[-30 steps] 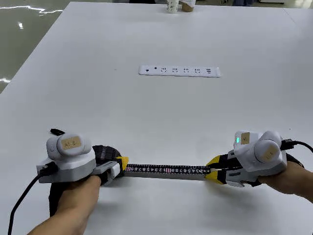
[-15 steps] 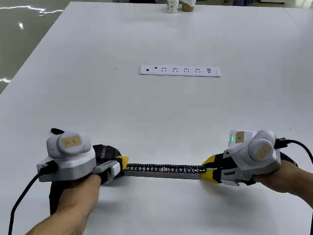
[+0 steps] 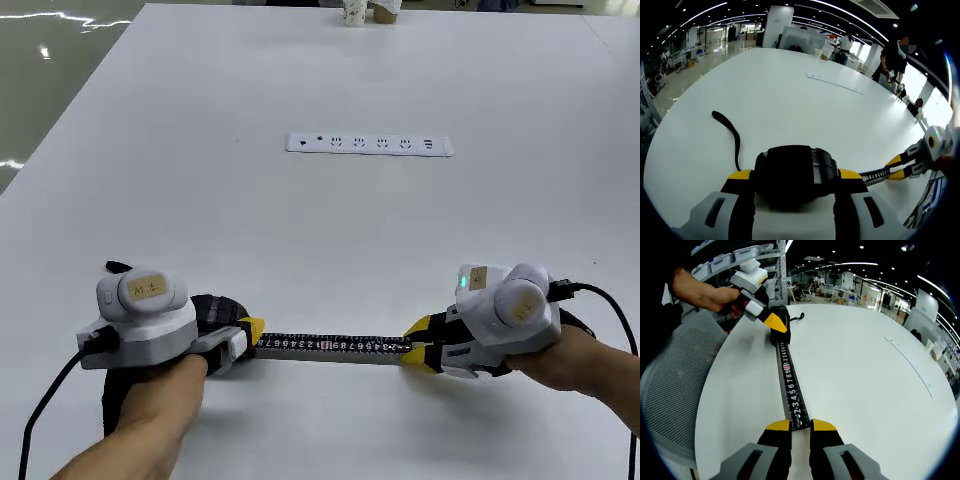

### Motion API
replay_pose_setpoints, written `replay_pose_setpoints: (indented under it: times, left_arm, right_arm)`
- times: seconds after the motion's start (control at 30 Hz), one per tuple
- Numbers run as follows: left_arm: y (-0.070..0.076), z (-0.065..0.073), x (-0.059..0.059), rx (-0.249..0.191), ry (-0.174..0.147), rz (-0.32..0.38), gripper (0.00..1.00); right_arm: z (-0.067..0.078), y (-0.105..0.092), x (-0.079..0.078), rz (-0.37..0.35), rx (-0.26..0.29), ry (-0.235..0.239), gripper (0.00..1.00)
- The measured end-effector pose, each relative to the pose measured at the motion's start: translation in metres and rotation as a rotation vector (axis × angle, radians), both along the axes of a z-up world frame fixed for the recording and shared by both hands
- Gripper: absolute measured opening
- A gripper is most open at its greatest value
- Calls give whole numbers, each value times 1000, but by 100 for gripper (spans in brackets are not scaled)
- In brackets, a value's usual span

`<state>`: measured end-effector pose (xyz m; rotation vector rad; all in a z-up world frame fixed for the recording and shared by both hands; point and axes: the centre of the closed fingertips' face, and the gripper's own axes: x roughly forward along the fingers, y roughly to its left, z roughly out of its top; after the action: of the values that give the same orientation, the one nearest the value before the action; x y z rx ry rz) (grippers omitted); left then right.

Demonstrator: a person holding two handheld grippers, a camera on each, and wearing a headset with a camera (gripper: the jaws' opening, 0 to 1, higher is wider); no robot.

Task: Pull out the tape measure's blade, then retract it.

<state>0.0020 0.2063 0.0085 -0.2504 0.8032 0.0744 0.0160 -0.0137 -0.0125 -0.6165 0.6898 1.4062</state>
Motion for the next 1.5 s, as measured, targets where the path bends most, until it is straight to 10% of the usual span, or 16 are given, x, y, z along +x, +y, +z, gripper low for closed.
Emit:
replay_pose_setpoints:
  times: [1.5]
  left_arm:
    - [-3,3,-3,-11,4,3,59]
  right_arm:
    - [-1,42,-5,17,38,13,10]
